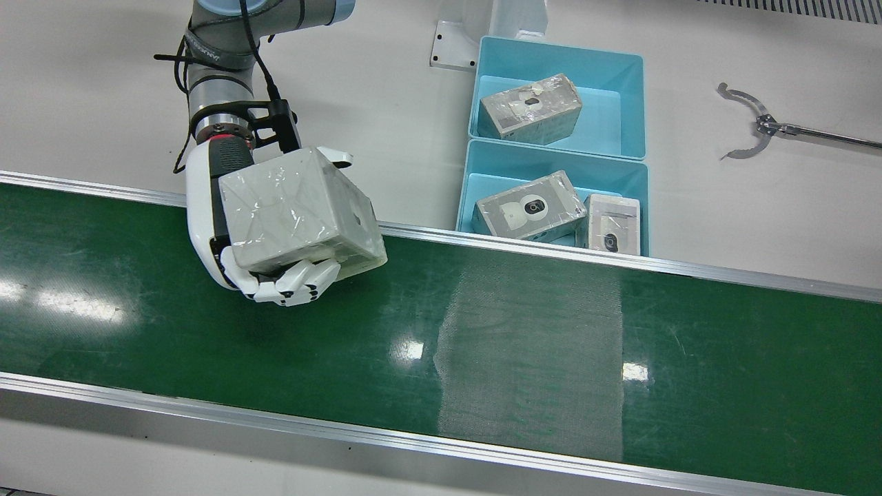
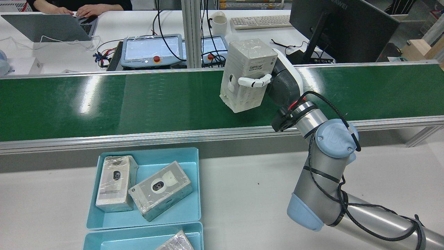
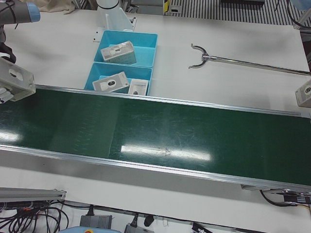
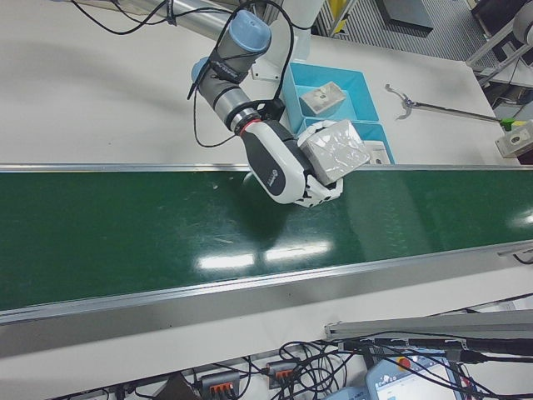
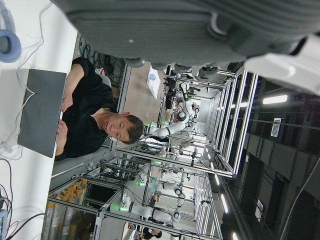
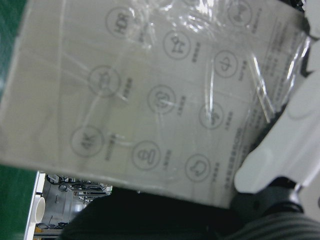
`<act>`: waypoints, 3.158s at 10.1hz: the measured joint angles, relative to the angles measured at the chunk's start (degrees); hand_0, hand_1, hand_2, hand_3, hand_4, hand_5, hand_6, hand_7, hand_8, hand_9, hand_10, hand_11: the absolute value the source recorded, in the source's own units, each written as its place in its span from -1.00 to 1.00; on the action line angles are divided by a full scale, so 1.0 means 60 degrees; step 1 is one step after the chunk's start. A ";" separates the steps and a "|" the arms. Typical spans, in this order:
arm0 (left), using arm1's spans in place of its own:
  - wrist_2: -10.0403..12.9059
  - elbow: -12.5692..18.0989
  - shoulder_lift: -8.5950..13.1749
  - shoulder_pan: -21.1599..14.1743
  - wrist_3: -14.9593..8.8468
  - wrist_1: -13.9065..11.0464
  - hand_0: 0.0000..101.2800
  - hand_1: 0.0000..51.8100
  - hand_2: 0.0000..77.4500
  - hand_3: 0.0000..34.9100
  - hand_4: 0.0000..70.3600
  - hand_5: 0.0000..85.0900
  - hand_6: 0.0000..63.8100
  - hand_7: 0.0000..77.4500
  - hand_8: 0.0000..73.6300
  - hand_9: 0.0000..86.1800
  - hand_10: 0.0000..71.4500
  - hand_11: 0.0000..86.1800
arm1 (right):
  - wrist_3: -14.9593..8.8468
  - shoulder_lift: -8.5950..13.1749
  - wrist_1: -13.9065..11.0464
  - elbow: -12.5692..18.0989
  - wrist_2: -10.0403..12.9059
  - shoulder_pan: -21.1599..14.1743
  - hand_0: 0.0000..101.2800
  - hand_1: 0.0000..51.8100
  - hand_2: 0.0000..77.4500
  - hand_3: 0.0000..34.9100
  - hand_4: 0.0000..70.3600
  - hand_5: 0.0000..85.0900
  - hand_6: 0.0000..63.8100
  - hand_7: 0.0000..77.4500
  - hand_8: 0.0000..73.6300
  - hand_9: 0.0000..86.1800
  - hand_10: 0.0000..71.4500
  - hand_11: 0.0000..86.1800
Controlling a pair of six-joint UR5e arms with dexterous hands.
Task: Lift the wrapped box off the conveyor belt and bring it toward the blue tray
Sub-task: 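Lift the wrapped box off the belt with the right hand, then carry the wrapped box toward the blue tray with the right hand, then lower the wrapped box onto the blue tray and open the right hand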
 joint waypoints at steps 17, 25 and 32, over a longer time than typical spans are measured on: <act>0.0000 0.0000 0.0000 0.0000 0.0000 0.0000 -1.00 -1.00 -0.99 -1.00 -1.00 -0.99 -1.00 -1.00 -0.99 -1.00 -0.98 -0.99 | -0.2964 0.0807 0.1669 0.0356 0.0003 -0.2903 -0.10 -0.98 -0.20 -1.00 -0.78 0.56 0.40 -0.10 -0.07 0.06 0.33 0.11; 0.0000 0.0000 0.0000 0.0000 0.0000 0.0000 -1.00 -1.00 -0.97 -1.00 -1.00 -0.99 -1.00 -0.99 -0.99 -0.99 -0.98 -0.99 | -0.3124 0.1049 0.1673 0.0101 -0.0028 -0.3117 -0.07 -0.96 -0.20 -0.92 -0.80 0.56 0.09 -0.16 -0.94 -0.96 -1.00 -0.95; 0.0000 0.0000 0.0000 0.0000 0.0000 0.0000 -1.00 -1.00 -0.99 -1.00 -1.00 -0.99 -1.00 -0.99 -0.99 -1.00 -0.98 -0.99 | -0.3114 0.1050 0.1667 0.0088 -0.0048 -0.3118 -0.06 -0.43 -0.76 0.02 -0.81 -0.54 -0.61 -0.82 -0.96 -0.96 -1.00 -0.96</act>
